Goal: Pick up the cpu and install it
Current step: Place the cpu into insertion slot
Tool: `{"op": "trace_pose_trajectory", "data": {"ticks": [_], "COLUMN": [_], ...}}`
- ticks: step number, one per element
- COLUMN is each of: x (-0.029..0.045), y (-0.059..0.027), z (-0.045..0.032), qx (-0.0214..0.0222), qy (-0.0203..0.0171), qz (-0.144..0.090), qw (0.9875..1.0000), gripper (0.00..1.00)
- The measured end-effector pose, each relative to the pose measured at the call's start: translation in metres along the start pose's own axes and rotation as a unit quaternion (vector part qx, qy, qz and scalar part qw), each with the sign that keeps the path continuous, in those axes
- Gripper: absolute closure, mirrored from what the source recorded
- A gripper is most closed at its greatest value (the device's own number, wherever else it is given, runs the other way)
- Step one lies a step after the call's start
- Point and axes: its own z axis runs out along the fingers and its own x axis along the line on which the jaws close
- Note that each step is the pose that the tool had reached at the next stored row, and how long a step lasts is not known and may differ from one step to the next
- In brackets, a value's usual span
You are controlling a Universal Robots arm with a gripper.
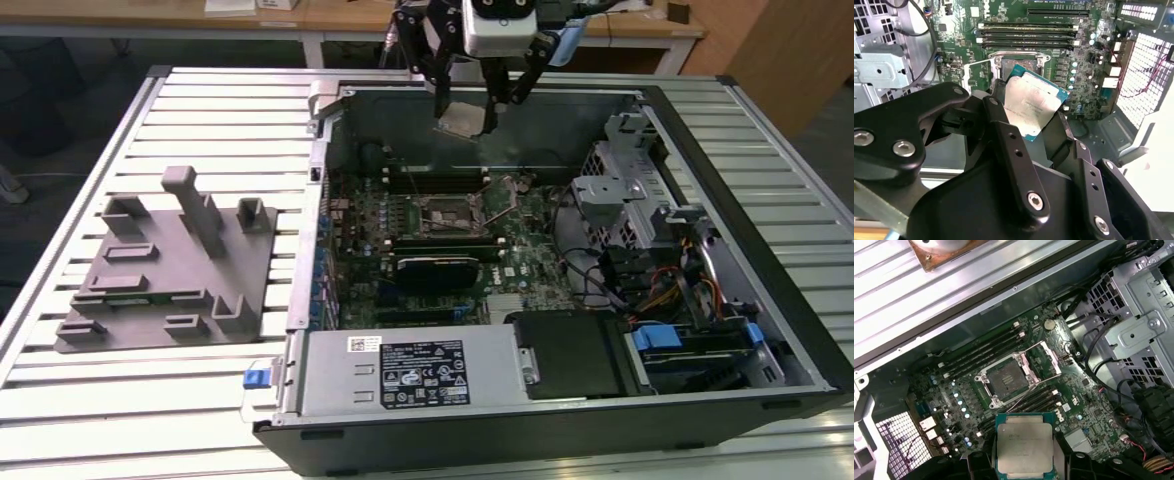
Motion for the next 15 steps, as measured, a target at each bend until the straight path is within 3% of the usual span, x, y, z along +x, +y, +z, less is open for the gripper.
{"op": "trace_pose_trajectory", "data": {"ticks": [15], "x": [0.0], "y": [0.0], "z": [0.0002], "qx": [0.001], "qy": [-0.0027], "qz": [0.053], "qw": [0.9986], "gripper": [0.46]}}
